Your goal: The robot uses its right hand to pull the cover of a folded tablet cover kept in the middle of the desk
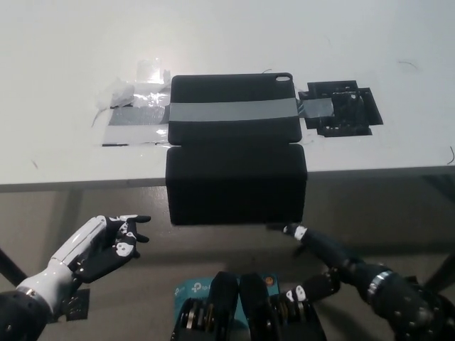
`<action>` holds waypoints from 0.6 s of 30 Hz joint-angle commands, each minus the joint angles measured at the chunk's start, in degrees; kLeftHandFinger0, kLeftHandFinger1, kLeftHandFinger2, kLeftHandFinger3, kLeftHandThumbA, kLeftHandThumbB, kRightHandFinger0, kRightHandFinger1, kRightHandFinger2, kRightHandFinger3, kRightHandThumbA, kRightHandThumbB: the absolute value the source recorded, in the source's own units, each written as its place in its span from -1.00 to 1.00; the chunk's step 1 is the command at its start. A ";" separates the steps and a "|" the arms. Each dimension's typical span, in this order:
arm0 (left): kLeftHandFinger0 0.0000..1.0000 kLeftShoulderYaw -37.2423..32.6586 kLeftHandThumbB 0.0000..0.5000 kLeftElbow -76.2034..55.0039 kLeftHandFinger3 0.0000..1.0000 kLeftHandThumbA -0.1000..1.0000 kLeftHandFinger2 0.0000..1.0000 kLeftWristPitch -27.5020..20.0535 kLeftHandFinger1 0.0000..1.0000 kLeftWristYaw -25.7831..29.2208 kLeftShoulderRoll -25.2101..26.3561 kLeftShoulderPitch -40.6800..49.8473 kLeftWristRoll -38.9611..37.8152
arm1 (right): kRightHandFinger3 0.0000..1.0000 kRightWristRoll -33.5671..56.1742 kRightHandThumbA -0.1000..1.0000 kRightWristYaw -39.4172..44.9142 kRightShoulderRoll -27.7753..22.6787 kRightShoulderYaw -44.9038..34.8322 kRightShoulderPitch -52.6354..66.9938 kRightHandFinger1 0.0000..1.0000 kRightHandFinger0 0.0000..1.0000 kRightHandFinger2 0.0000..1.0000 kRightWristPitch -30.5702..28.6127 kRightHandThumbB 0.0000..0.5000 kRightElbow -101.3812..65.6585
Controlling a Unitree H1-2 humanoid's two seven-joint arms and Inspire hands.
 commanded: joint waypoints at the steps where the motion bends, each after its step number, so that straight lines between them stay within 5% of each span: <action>1: 0.22 0.35 -0.45 -1.58 0.94 1.00 0.70 0.75 0.41 -0.58 1.54 -0.65 0.16 | 1.00 9.47 1.00 -0.03 -0.25 -6.70 1.39 1.00 1.00 1.00 1.49 0.06 -8.15; 3: 0.22 0.29 -0.48 -1.56 0.94 1.00 0.70 0.75 0.41 -0.69 1.58 -0.66 0.21 | 1.00 11.49 0.99 -1.47 0.36 -9.99 2.32 0.90 1.00 0.94 0.95 -0.35 -10.06; 4: 0.22 0.28 -0.49 -1.61 0.94 1.00 0.70 0.75 0.40 -0.65 1.55 -0.66 0.24 | 1.00 12.70 0.96 -1.78 0.55 -11.38 2.64 0.90 1.00 0.95 0.39 -0.40 -10.59; 6: 0.22 0.26 -0.48 -1.46 0.96 1.00 0.71 0.75 0.41 -0.80 1.57 -0.67 0.25 | 1.00 14.95 1.00 -5.01 0.86 -15.97 3.74 0.91 0.93 0.96 -5.69 -0.19 -9.29; 10: 0.22 0.21 -0.42 -1.48 0.95 1.00 0.71 0.75 0.41 -0.56 1.50 -0.68 0.52 | 1.00 18.23 1.00 -10.67 4.20 -24.49 5.65 0.79 0.87 0.90 -11.33 -0.18 -4.60; 14: 0.22 0.31 -0.47 -1.48 0.96 1.00 0.72 0.75 0.42 -0.79 1.61 -0.66 0.23 | 1.00 19.34 1.00 -11.80 5.14 -28.61 6.19 0.78 0.86 0.83 -11.58 -0.02 -1.35; 15: 0.23 0.39 -0.39 -1.41 0.97 1.00 0.73 0.75 0.43 -0.80 1.61 -0.79 0.16 | 1.00 19.41 1.00 -12.85 5.19 -29.57 6.02 0.69 0.69 0.79 -13.37 -0.40 0.84; 18: 0.24 0.29 -0.40 -1.80 0.96 1.00 0.73 0.75 0.44 -0.92 1.93 -0.91 0.36 | 1.00 17.45 0.96 -15.53 5.09 -29.95 5.68 0.69 0.69 0.78 -16.21 -0.65 4.91</action>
